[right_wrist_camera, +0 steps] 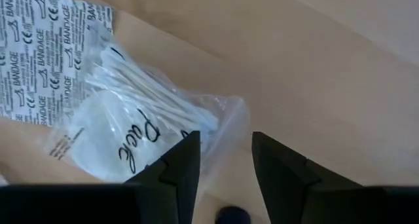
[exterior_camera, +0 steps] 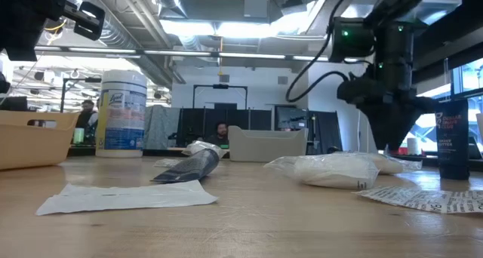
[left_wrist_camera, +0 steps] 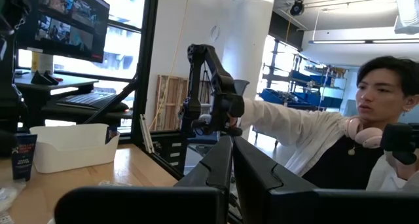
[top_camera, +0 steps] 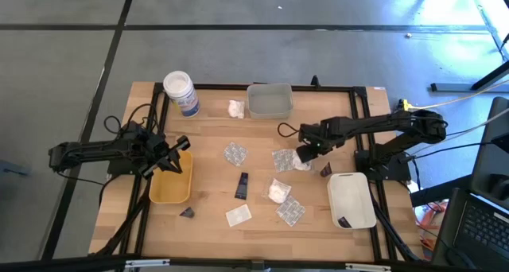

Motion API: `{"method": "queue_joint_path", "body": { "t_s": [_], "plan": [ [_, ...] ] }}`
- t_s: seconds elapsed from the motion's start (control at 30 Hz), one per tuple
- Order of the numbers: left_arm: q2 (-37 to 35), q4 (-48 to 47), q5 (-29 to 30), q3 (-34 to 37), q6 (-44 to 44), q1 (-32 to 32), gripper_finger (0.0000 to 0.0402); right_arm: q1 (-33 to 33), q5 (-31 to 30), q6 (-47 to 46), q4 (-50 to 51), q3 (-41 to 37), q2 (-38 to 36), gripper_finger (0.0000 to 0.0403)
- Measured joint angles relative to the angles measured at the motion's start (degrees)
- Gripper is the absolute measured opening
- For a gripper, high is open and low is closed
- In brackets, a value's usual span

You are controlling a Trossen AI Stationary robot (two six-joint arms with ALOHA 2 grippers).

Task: Pick & Place Travel size toiletries
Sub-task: Put the white cotton pack into the gray bin

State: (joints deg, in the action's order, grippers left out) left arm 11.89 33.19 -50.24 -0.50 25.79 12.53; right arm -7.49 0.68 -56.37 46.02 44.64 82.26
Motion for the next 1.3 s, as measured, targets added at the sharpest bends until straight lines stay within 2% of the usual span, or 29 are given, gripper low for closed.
{"method": "queue_joint_path", "body": {
  "t_s": [0.53,0.83,1.03,1.3],
  "plan": [
    [0.0,0.0,0.0,0.0,0.0,0.0,0.0011,-0.1,-0.9,-0.1,-2.3,-2.5,0.0,0.0141],
    [0.0,0.0,0.0,0.0,0.0,0.0,0.0011,-0.1,-1.3,-0.1,-5.0,-2.6,0.0,0.0116],
    [0.0,0.0,0.0,0.0,0.0,0.0,0.0012,-0.1,-1.3,-0.4,-8.9,-6.2,0.0,0.0103],
    [0.0,0.0,0.0,0.0,0.0,0.0,0.0013,-0.1,-0.8,-0.6,-10.7,-8.6,0.0,0.0112]
  ]
}}
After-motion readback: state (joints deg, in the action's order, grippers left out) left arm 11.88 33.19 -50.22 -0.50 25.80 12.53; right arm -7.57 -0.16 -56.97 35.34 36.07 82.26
